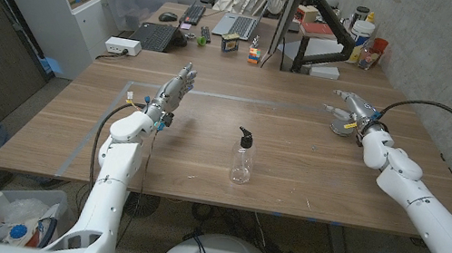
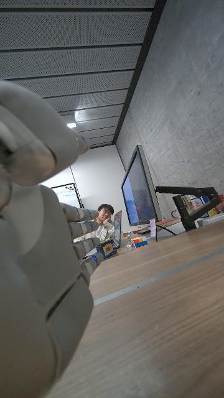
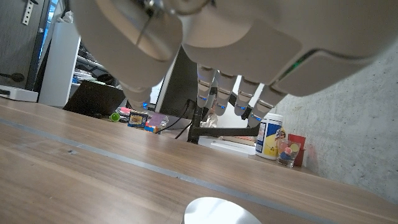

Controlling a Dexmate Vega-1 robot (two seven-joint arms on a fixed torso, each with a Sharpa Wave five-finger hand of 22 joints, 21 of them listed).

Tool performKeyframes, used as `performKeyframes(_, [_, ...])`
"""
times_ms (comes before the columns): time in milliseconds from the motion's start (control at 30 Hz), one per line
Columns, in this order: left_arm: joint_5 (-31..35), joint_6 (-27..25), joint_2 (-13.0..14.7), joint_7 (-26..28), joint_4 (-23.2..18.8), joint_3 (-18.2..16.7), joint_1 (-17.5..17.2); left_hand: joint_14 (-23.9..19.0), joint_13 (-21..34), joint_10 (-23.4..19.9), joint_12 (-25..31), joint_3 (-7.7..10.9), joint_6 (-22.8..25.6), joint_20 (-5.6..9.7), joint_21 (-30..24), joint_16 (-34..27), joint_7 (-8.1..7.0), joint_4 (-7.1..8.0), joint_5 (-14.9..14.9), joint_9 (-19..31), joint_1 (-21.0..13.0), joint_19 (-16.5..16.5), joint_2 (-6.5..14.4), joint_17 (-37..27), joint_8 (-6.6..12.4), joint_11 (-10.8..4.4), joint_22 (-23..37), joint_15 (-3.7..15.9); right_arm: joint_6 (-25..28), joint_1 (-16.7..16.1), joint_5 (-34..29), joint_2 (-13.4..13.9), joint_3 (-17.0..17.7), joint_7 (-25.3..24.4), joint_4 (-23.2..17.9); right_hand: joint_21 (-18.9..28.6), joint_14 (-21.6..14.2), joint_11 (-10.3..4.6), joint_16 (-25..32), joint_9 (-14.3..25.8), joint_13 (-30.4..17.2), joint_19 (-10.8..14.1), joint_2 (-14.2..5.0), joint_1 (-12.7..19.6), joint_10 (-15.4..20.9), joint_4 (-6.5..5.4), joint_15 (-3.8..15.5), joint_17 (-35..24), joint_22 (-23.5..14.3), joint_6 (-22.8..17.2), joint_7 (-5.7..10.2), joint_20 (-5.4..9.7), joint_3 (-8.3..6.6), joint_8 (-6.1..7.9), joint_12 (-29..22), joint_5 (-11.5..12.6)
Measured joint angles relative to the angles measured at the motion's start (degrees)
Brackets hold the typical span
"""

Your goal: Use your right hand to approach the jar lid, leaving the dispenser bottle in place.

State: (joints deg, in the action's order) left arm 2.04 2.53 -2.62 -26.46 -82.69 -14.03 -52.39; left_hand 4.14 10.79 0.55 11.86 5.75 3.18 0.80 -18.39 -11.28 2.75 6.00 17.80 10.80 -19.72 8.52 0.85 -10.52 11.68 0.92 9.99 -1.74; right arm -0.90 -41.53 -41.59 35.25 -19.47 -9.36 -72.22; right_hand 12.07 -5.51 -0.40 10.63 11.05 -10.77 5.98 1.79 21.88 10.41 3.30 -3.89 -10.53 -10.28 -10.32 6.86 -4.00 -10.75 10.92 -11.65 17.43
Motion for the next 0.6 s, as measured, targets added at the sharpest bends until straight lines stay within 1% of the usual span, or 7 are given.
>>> performKeyframes(400, [0.00, 0.00, -0.02, 0.10, -0.24, -0.14, -0.27, 0.00, 0.00, 0.00, 0.00, 0.00, 0.00, 0.00, 0.39, 0.00, 0.00, 0.00, 0.00, 0.00, 0.00, 0.00, 0.00, 0.00, 0.00, 0.00, 0.00, 0.00, 1.71, 0.27, -0.13, 0.21, -0.65, 1.69, 0.25, 0.00, -0.01, 0.00, 0.00, 0.00, 0.00, 0.00, 0.00, 0.00, 0.01, 0.00, 0.01, 0.00, 0.00, -0.01, 0.00, 0.01, 0.00, 0.00, 0.00, 0.00])
performKeyframes(500, [0.00, -0.06, -0.01, 0.12, -0.38, -0.18, -0.33, 0.00, 0.00, 0.00, 0.00, 0.00, 0.00, -0.32, 0.50, 0.33, 0.00, 0.00, 0.00, 0.00, -0.09, -0.32, 0.09, 0.00, 0.00, 0.00, 0.00, 0.00, 2.14, 0.39, -0.16, 0.21, -0.80, 2.06, 0.38, 0.00, -0.01, 0.00, 0.00, 0.00, 0.00, 0.00, 0.00, 0.00, 0.01, 0.00, 0.01, 0.00, 0.00, -0.01, 0.00, 0.01, 0.00, 0.00, 0.00, 0.00])
performKeyframes(600, [0.00, -0.29, 0.00, 0.18, -0.47, -0.26, -0.41, 0.00, 0.00, 0.00, -0.22, 0.00, 0.00, -0.32, 0.61, 0.33, 0.00, 0.00, 0.00, 0.00, -0.23, -0.32, 0.23, 0.00, 0.00, 0.00, 0.00, 0.00, 2.63, 0.52, -0.17, 0.21, -0.99, 2.50, 0.56, 0.00, -0.01, -0.01, 0.00, -0.07, 0.00, 0.00, 0.00, 0.00, 0.01, 0.00, 0.01, 0.00, 0.00, -0.01, 0.00, 0.01, 0.00, 0.00, 0.00, 0.00])
